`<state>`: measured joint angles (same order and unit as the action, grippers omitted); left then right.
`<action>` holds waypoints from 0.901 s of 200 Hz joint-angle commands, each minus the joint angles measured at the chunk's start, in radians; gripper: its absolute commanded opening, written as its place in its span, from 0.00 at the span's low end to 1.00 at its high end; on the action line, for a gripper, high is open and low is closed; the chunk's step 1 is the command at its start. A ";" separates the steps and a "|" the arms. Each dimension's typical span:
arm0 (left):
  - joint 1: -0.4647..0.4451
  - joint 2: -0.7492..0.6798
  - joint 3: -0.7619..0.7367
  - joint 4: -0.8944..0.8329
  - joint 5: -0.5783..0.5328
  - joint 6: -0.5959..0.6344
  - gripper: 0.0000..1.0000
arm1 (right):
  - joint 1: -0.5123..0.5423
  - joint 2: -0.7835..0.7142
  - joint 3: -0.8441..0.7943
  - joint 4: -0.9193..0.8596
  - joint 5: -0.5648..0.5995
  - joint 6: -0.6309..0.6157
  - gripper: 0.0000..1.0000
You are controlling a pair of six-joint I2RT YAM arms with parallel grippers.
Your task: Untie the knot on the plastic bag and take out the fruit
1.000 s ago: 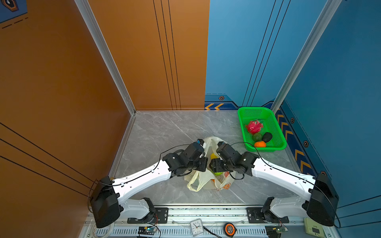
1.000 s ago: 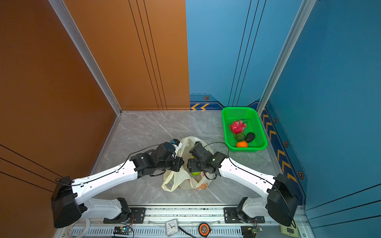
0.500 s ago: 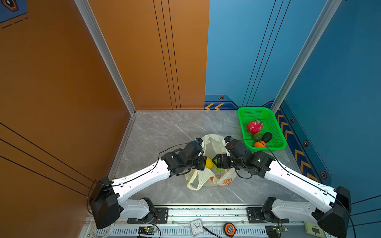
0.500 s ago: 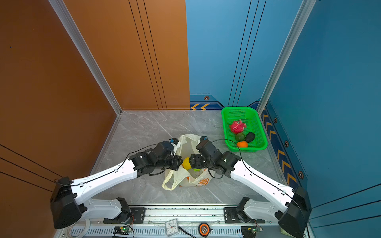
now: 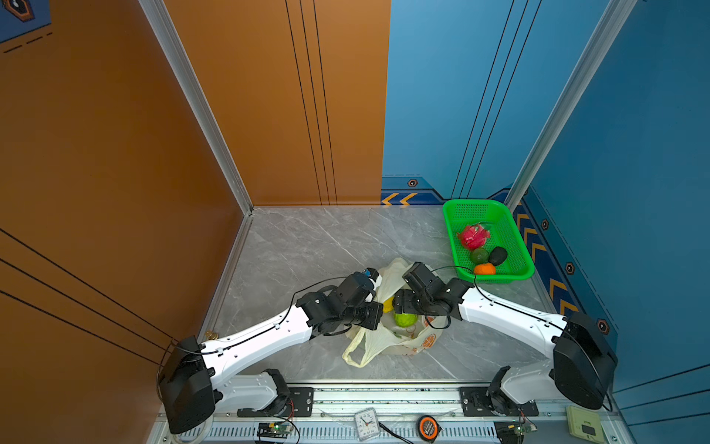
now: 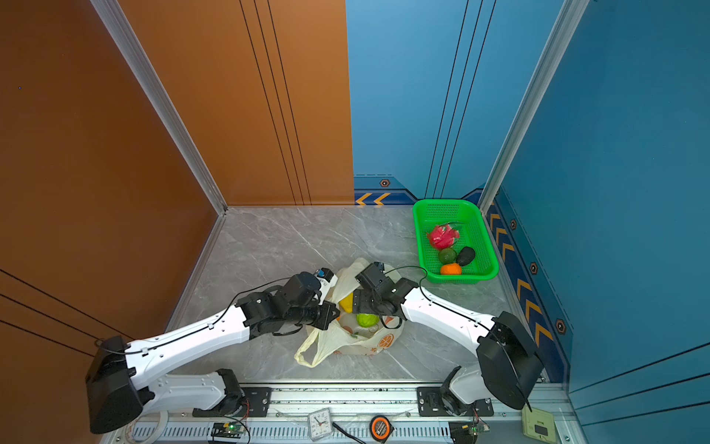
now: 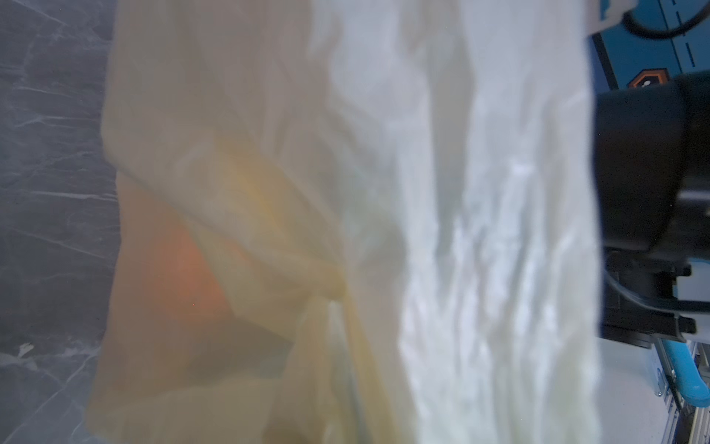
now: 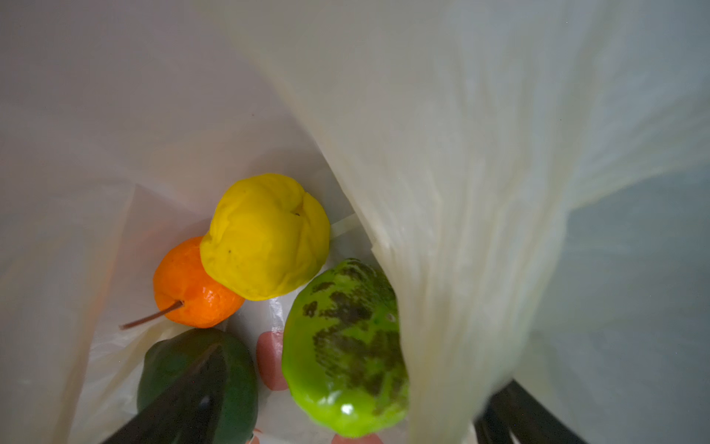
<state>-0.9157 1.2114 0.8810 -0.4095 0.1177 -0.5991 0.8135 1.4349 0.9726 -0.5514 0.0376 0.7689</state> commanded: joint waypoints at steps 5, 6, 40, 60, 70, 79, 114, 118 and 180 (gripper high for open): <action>0.008 -0.041 -0.020 -0.009 0.004 0.006 0.04 | 0.066 -0.040 0.057 -0.113 0.029 0.011 0.99; 0.010 -0.042 -0.020 -0.008 0.005 0.006 0.04 | 0.067 -0.043 0.056 -0.116 0.030 0.011 0.99; 0.037 -0.055 -0.023 0.005 0.013 -0.001 0.05 | 0.138 -0.145 0.008 -0.195 0.057 0.047 1.00; 0.055 -0.058 -0.024 0.022 0.035 -0.008 0.04 | 0.186 -0.173 0.000 -0.237 0.082 0.052 0.99; 0.061 -0.058 -0.019 0.024 0.040 -0.007 0.05 | 0.215 -0.180 0.001 -0.247 0.093 0.047 0.99; 0.067 -0.058 -0.015 0.024 0.048 -0.004 0.05 | 0.238 -0.187 0.002 -0.242 0.085 0.038 0.99; 0.081 -0.071 -0.017 0.026 0.063 -0.004 0.05 | 0.297 -0.159 0.004 -0.202 0.001 -0.053 0.97; 0.081 -0.074 -0.018 0.028 0.066 -0.001 0.05 | 0.297 -0.150 0.003 -0.202 -0.008 -0.067 0.97; 0.083 -0.086 -0.029 0.032 0.139 0.033 0.05 | 0.132 0.039 0.093 -0.174 -0.231 -0.216 0.95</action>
<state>-0.8425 1.1465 0.8673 -0.4038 0.2020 -0.5938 0.9993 1.4254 1.0069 -0.7258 -0.0685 0.6247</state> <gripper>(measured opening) 0.055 0.950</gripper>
